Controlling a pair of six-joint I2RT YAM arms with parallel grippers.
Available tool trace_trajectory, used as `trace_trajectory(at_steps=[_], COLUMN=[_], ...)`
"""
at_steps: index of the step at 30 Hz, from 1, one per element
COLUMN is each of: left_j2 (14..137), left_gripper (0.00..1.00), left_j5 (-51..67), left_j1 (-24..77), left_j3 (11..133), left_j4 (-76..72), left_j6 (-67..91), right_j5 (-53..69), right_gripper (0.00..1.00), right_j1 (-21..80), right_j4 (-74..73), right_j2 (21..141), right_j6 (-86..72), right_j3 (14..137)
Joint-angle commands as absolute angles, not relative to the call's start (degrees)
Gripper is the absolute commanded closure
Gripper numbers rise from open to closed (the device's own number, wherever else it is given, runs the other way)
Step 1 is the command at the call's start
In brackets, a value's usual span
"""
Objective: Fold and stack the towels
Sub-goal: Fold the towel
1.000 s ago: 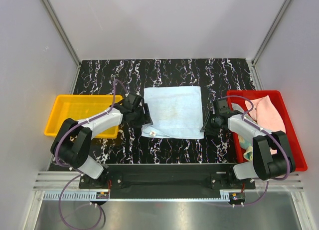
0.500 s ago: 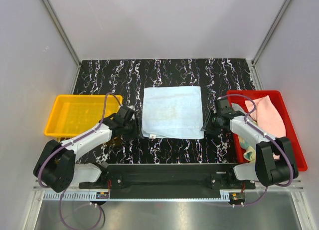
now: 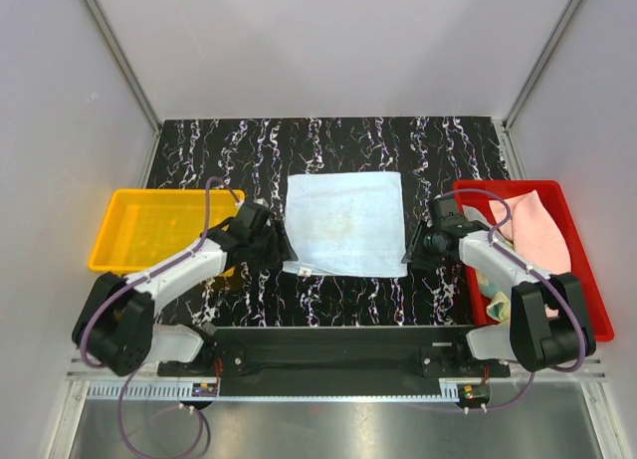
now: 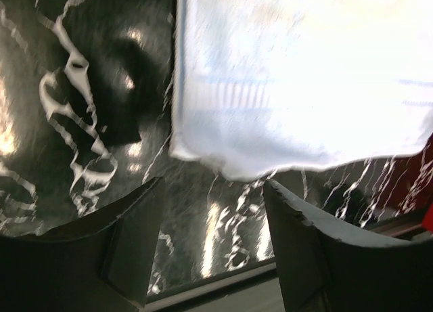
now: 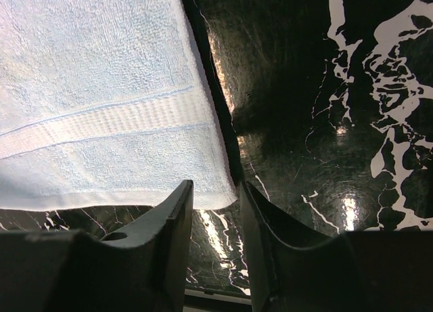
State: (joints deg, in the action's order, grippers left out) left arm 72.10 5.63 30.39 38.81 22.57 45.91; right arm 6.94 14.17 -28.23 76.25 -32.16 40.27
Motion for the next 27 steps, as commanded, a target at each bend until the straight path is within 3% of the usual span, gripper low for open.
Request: trace_trajectory(at_steps=[1,7,11,16,22,24,27], left_j2=[77.9,80.2,80.9,79.7,79.8,79.9,80.2], left_gripper=[0.35,0.35,0.41,0.7,0.95,1.0,1.0], left_j5=[4.8,4.4,4.0,3.0,3.1,3.2,3.7], left_j1=[29.6,29.6,29.5,29.5,29.5,29.5,29.5], left_j3=[44.9,45.8,44.4,41.8,41.6,41.9,42.3], left_j4=[20.6,20.2,21.5,20.4,20.0,20.0,19.6], left_j6=[49.3,50.9,50.5,50.5,49.7,49.2,48.7], right_j5=[6.4,6.2,6.6,7.4,8.1,8.1,8.7], right_gripper=[0.59,0.59,0.59,0.59,0.61,0.63,0.69], right_j1=[14.6,14.6,14.6,14.6,14.6,14.5,14.6], right_j4=[-26.8,-26.5,-25.8,-23.8,-22.6,-22.2,-21.6], right_j2=[76.6,77.2,77.4,79.3,79.5,79.4,79.2], right_j6=[-32.3,-32.3,-33.0,-33.7,-34.4,-34.5,-34.7], right_j3=[41.3,40.4,39.9,38.9,37.6,37.4,37.0])
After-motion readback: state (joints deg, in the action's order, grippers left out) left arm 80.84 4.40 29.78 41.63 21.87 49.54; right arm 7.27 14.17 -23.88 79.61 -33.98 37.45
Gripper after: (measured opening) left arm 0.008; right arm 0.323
